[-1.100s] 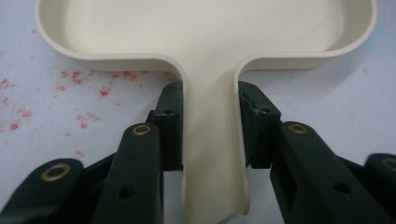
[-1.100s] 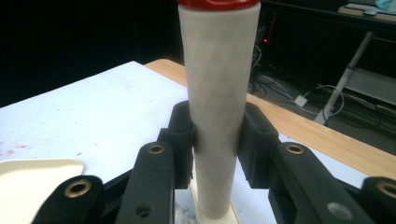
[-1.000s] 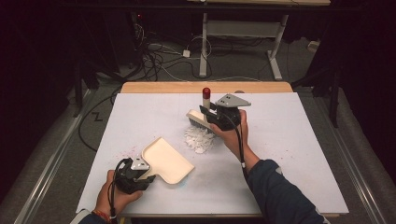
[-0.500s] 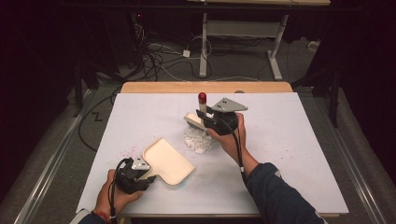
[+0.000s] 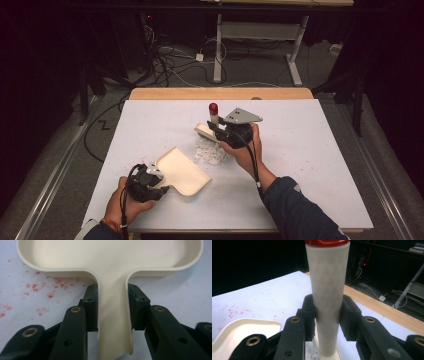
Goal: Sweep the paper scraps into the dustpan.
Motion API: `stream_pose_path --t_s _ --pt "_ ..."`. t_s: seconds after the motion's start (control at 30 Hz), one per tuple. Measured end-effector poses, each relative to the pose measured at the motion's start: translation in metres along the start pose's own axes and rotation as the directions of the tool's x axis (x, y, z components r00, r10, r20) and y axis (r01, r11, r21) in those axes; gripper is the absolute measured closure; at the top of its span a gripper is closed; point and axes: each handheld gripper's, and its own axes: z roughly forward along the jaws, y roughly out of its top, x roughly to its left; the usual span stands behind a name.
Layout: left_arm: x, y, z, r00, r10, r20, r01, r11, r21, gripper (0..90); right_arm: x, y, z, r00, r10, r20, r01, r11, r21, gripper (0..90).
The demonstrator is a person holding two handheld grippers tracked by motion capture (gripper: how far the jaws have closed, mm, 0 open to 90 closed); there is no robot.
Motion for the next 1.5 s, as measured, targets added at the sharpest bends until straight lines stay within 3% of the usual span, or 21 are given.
stream_pose_path --t_s 0.5,0.63,0.67,0.77,1.1,1.33,1.5 --pt "0.003 0.005 0.005 1.0000 -0.003 0.005 0.002 0.9999 0.010 63.0 0.031 0.002 -0.004 0.9954 -0.026 -0.093 0.025 1.000 -0.012 69.8" --pt "0.004 0.005 0.007 1.0000 -0.001 0.007 0.001 0.9999 0.016 62.9 0.045 0.003 -0.004 0.9903 -0.064 -0.123 0.062 0.998 -0.023 70.0" --pt "0.003 0.006 0.007 1.0000 -0.002 0.006 0.002 0.9999 0.017 63.0 0.052 0.004 -0.004 0.9853 -0.083 -0.149 0.080 0.996 -0.029 70.1" --pt "0.004 0.005 0.007 1.0000 0.002 0.009 -0.002 0.9998 0.019 62.9 0.060 0.006 -0.003 0.9808 -0.122 -0.152 0.117 0.992 -0.042 70.3" --pt "0.004 0.004 0.009 1.0000 -0.001 0.009 0.001 1.0000 0.008 63.0 0.051 0.020 -0.007 0.9836 -0.088 -0.158 0.073 0.992 -0.099 70.3" --pt "0.004 0.003 0.008 1.0000 0.007 0.006 -0.007 1.0000 0.005 62.9 0.038 0.037 -0.030 0.9895 -0.088 -0.115 0.072 0.988 -0.139 70.4" --pt "0.004 0.004 0.008 0.9999 0.012 0.005 -0.012 0.9998 0.013 63.0 0.021 0.035 -0.052 0.9937 -0.075 -0.082 0.066 0.991 -0.117 70.3"
